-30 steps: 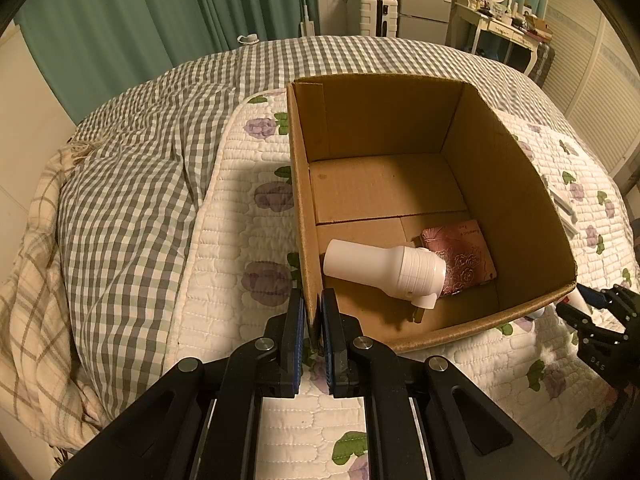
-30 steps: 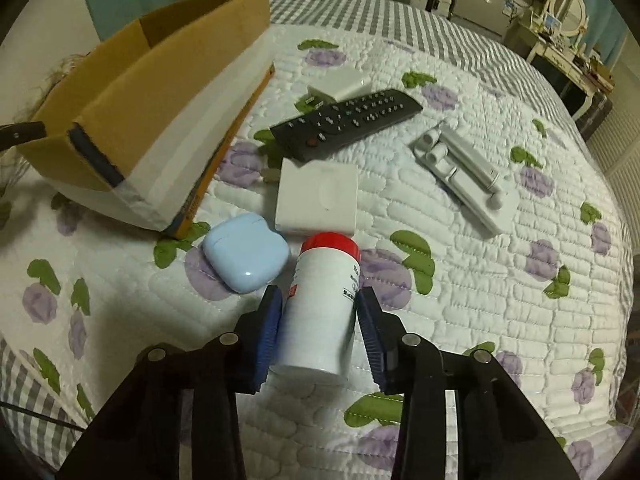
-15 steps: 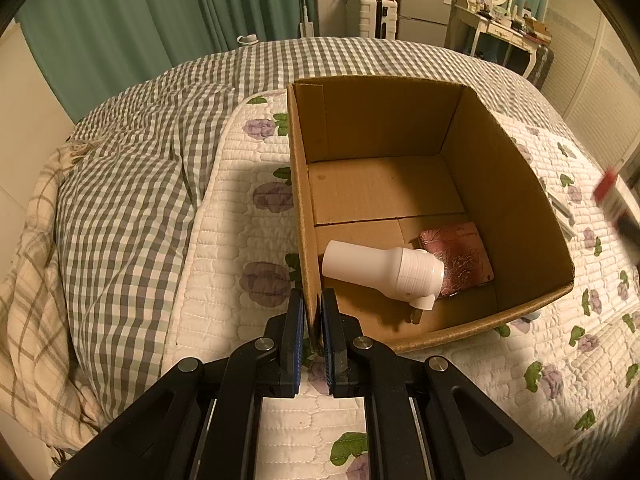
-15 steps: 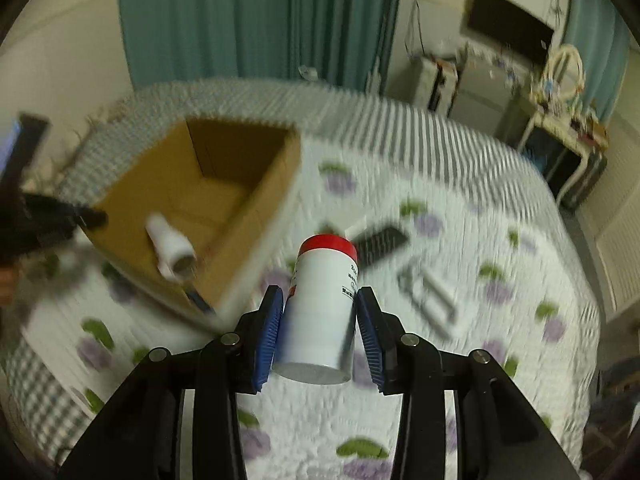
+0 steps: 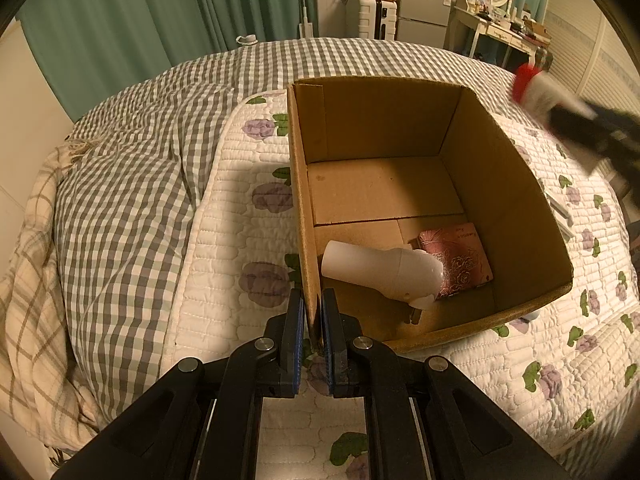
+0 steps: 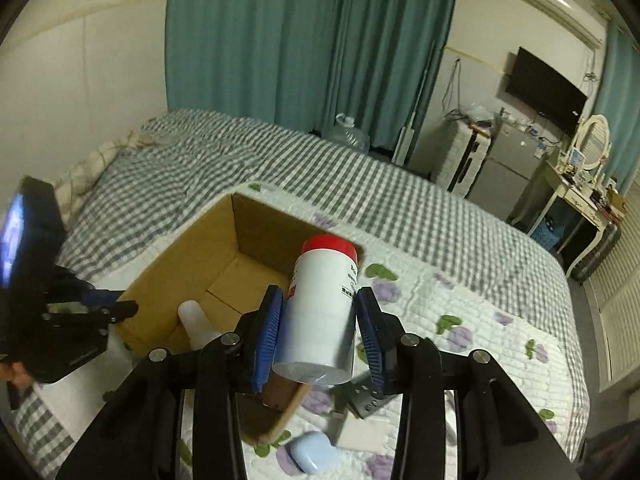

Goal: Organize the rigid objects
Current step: 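Carry the pill bottle into the box and open the right gripper, then grasp the white square charger with the right gripper and lift it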

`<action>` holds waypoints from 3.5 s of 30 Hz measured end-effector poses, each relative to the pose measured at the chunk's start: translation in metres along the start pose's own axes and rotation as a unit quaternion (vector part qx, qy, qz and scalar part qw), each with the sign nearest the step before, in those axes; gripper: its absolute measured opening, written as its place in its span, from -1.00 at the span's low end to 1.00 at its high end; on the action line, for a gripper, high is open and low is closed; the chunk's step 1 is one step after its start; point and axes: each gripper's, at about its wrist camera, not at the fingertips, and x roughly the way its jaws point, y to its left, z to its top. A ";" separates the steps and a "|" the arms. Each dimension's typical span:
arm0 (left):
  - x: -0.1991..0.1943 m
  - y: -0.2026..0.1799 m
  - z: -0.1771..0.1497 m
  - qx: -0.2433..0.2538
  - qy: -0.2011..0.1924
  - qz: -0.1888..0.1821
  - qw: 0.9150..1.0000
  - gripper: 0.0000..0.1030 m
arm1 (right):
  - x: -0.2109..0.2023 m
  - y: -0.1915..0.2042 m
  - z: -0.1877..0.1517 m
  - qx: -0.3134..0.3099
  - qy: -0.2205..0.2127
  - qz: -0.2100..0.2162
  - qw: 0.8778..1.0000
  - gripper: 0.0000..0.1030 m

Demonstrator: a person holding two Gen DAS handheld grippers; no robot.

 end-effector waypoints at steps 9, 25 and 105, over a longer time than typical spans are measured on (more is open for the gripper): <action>-0.001 0.000 -0.001 0.003 0.000 0.001 1.000 -0.84 | 0.068 0.020 -0.013 -0.002 0.042 0.015 0.999 -0.27; -0.002 -0.001 -0.002 0.002 0.003 0.001 1.000 -0.84 | 0.090 0.031 -0.019 -0.023 0.054 -0.008 0.998 -0.09; -0.004 -0.004 -0.002 0.002 0.000 0.013 1.000 -0.84 | -0.038 -0.045 -0.044 0.028 -0.018 -0.015 0.999 -0.02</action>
